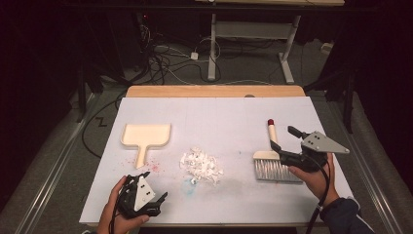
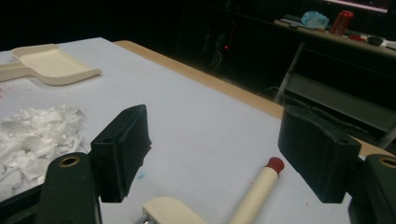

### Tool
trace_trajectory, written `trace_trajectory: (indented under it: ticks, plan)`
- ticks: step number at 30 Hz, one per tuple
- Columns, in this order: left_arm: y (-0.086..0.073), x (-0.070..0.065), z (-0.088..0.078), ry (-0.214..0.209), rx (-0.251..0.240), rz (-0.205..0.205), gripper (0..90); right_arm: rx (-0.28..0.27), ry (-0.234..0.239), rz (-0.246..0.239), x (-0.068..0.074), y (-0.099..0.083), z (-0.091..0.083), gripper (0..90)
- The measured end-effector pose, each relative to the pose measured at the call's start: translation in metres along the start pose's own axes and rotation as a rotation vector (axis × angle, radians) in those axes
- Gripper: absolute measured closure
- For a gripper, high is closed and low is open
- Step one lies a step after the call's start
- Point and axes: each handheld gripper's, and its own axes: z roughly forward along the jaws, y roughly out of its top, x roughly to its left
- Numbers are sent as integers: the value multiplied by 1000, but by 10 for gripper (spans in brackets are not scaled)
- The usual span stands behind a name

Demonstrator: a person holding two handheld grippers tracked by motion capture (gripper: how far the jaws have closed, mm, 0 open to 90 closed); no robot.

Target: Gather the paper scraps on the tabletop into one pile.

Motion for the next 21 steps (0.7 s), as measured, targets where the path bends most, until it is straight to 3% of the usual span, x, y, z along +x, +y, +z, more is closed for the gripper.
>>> trace_trajectory:
  ticks: [5, 11, 18, 21]
  plan:
    - [0, 0, 0, 0, -2, -2, 157, -22, -32, -28, 10, -6, -11, 251]
    - [3, 2, 3, 3, -11, -11, 157, -12, -9, -48, 22, -20, -24, 245]
    - [7, 2, 7, 11, -25, -9, 157, 84, 22, -38, 34, -45, -30, 226]
    - [7, 1, 8, 8, -17, -2, 158, 106, 38, -63, 38, -48, -29, 211]
